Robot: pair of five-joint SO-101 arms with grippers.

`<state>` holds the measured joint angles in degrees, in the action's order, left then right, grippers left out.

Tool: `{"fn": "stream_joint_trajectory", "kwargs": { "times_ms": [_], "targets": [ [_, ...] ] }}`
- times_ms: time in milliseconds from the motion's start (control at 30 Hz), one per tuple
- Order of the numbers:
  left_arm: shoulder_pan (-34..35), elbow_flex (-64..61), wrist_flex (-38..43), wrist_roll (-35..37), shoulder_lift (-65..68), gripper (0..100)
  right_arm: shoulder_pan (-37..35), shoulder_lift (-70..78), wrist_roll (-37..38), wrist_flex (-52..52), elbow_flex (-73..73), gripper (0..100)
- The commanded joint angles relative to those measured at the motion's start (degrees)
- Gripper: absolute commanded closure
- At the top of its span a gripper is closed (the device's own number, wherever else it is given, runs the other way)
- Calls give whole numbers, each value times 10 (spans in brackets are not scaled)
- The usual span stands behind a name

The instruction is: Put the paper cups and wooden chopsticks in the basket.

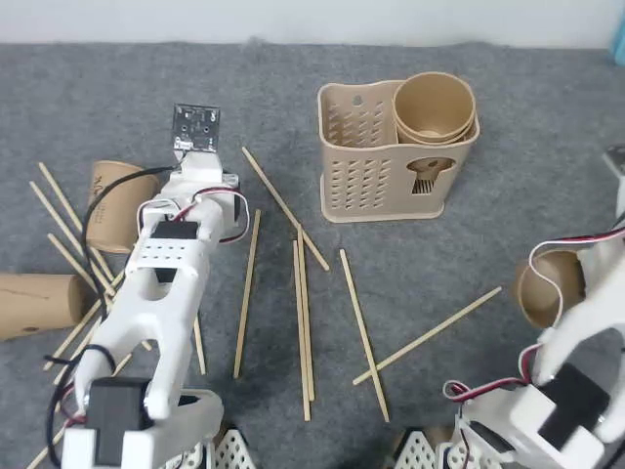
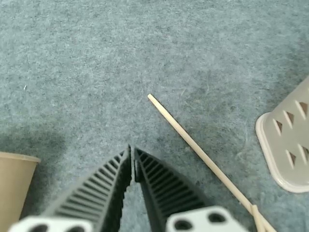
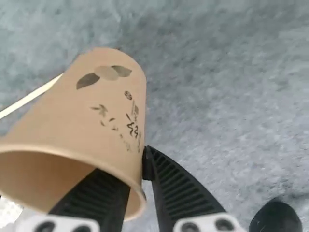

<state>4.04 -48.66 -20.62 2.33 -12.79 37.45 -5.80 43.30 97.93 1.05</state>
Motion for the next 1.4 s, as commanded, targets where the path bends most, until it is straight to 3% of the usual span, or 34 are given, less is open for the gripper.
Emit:
{"fn": "stream_joint_trajectory", "kwargs": {
  "times_ms": [0, 200, 267, 633, 900, 1100, 1267, 1367],
  "targets": [
    [-4, -3, 14, -5, -5, 988, -8, -36, 9, 27, -33, 982],
    [-4, -3, 14, -5, -5, 988, -10, -36, -3, 21, -33, 800],
    [-4, -3, 14, -5, -5, 988, -19, -36, -4, 7, -32, 783],
    [-4, -3, 12, -5, -5, 988, -23, 2, -4, -54, 2, 830],
    [-4, -3, 12, -5, -4, 988, -36, 19, -104, -112, 19, 829],
    [-4, -3, 12, -5, -4, 988, -57, 95, -122, -147, 43, 831],
    [-4, -3, 13, -5, -4, 988, -78, 147, -124, -144, 24, 998],
    [-4, -3, 13, -5, -4, 988, -75, 149, -125, -110, -17, 990]
  ]
}}
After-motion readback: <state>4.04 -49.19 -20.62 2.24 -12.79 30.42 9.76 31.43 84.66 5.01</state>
